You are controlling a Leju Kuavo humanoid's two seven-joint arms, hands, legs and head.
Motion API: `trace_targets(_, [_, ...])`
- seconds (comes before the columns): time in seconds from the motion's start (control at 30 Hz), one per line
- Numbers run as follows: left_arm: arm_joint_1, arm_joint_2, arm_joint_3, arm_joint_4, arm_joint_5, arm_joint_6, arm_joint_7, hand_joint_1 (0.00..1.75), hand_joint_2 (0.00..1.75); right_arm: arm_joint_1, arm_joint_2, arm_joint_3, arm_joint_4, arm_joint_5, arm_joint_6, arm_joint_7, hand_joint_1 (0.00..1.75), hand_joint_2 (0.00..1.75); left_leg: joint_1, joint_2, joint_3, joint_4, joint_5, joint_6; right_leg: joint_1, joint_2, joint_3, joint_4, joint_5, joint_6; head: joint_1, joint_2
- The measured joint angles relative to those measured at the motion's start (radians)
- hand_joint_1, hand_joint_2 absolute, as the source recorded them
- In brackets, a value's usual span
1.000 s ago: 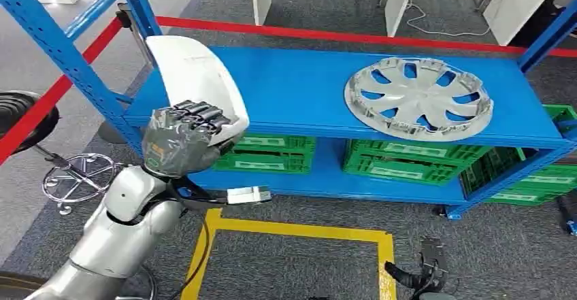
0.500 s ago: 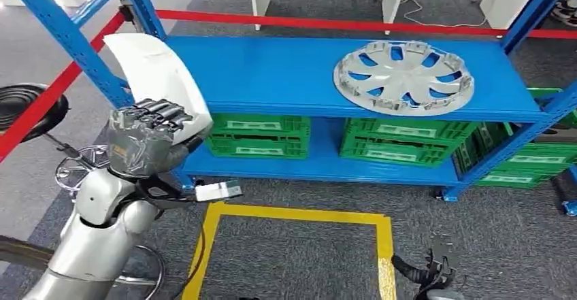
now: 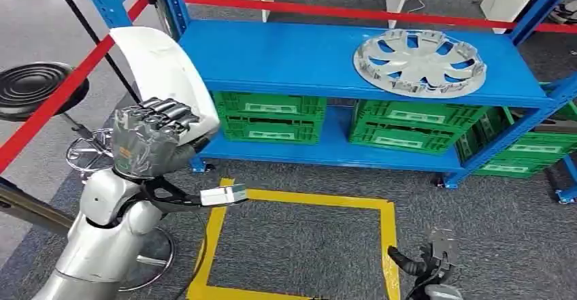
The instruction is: Take the parts from the cabinet and place them on the table.
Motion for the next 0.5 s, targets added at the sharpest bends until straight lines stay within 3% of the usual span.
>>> trace_targets(0.03, [-0.001, -0.002, 0.0, 0.0, 0.002, 0.0, -0.001, 1.75, 1.75, 0.0, -0.003, -0.001, -0.001, -0.018, 0.004, 0.0, 0.0, 1.75, -0.002, 0.0, -0.012, 0.0, 0.01, -0.001, 0.005, 0.0, 0.055, -0.067, 0.03, -0.009, -0.001, 0.0])
trace_targets(0.07, [-0.004, -0.005, 0.0, 0.0, 0.003, 0.0, -0.002, 1.75, 1.75, 0.0, -0.005, -0.003, -0.004, -0.028, 0.005, 0.0, 0.0, 1.75, -0.004, 0.0, -0.02, 0.0, 0.02, -0.003, 0.01, 0.002, 0.121, -0.157, 0.037, -0.019, -0.001, 0.0])
trace_targets(0.1, [-0.008, -0.008, 0.0, 0.0, 0.004, 0.0, -0.003, 1.75, 1.75, -0.001, -0.008, -0.004, -0.008, -0.033, 0.005, 0.0, 0.0, 1.75, -0.007, 0.0, -0.027, 0.002, 0.028, -0.007, 0.017, 0.001, 0.186, -0.254, -0.003, -0.029, 0.0, 0.0])
trace_targets(0.13, [-0.013, -0.009, 0.0, 0.001, 0.004, 0.0, -0.003, 1.75, 1.75, -0.001, -0.008, -0.004, -0.009, -0.037, 0.006, -0.002, 0.0, 1.75, -0.01, 0.002, -0.031, 0.003, 0.037, -0.011, 0.015, 0.001, 0.226, -0.316, -0.017, -0.025, -0.004, 0.0])
trace_targets(0.2, [-0.015, -0.014, 0.0, 0.001, 0.005, 0.0, -0.003, 1.75, 1.75, 0.003, -0.009, -0.007, -0.01, -0.038, 0.007, -0.001, 0.0, 1.75, -0.004, 0.005, -0.032, -0.008, 0.062, -0.022, 0.022, 0.002, 0.208, -0.312, -0.007, -0.029, -0.002, 0.0])
trace_targets(0.23, [-0.015, -0.014, 0.0, 0.001, 0.005, 0.0, -0.003, 1.75, 1.75, 0.006, -0.009, -0.008, -0.01, -0.038, 0.007, -0.001, 0.0, 1.75, -0.004, 0.005, -0.033, -0.012, 0.073, -0.028, 0.022, 0.001, 0.203, -0.317, 0.006, -0.036, -0.002, 0.0])
trace_targets(0.27, [-0.015, -0.014, 0.0, 0.001, 0.005, 0.0, -0.003, 1.75, 1.75, 0.006, -0.008, -0.008, -0.01, -0.038, 0.007, -0.001, 0.0, 1.75, -0.003, 0.002, -0.038, -0.007, 0.057, -0.035, 0.012, -0.006, 0.199, -0.325, 0.024, -0.047, -0.001, 0.0])
trace_targets(0.3, [-0.017, -0.013, 0.0, 0.002, 0.006, 0.0, -0.004, 1.75, 1.75, 0.005, -0.008, -0.008, -0.01, -0.04, 0.008, -0.001, 0.0, 1.75, -0.003, 0.001, -0.049, 0.02, 0.003, -0.043, 0.012, -0.005, 0.187, -0.325, 0.034, -0.055, -0.005, 0.0])
trace_targets(0.37, [-0.018, -0.013, 0.001, 0.002, 0.01, 0.0, -0.011, 1.75, 1.75, 0.005, -0.01, -0.013, -0.011, -0.06, 0.008, -0.005, 0.0, 1.75, 0.006, 0.0, -0.084, 0.171, -0.123, -0.055, 0.013, -0.006, 0.156, -0.321, 0.061, -0.061, -0.009, 0.0])
trace_targets(0.4, [-0.018, -0.012, 0.001, 0.002, 0.01, 0.0, -0.014, 1.75, 1.75, 0.008, -0.01, -0.017, -0.011, -0.069, 0.008, -0.008, 0.0, 1.75, 0.009, 0.0, -0.099, 0.247, -0.161, -0.059, 0.013, -0.006, 0.14, -0.319, 0.072, -0.06, -0.01, 0.0])
trace_targets(0.43, [-0.018, -0.012, 0.003, 0.003, 0.01, 0.0, -0.018, 1.75, 1.75, 0.014, -0.01, -0.019, -0.011, -0.08, 0.008, -0.019, 0.0, 1.75, 0.012, 0.001, -0.104, 0.311, -0.17, -0.063, 0.012, -0.006, 0.12, -0.316, 0.084, -0.058, -0.01, 0.0])
trace_targets(0.5, [-0.019, -0.012, 0.009, 0.004, 0.009, 0.0, -0.017, 1.75, 1.75, 0.022, -0.01, -0.023, -0.011, -0.096, -0.014, -0.029, 0.0, 1.75, 0.017, 0.001, -0.061, 0.299, -0.113, -0.067, 0.011, -0.008, 0.085, -0.307, 0.102, -0.053, -0.01, 0.0])
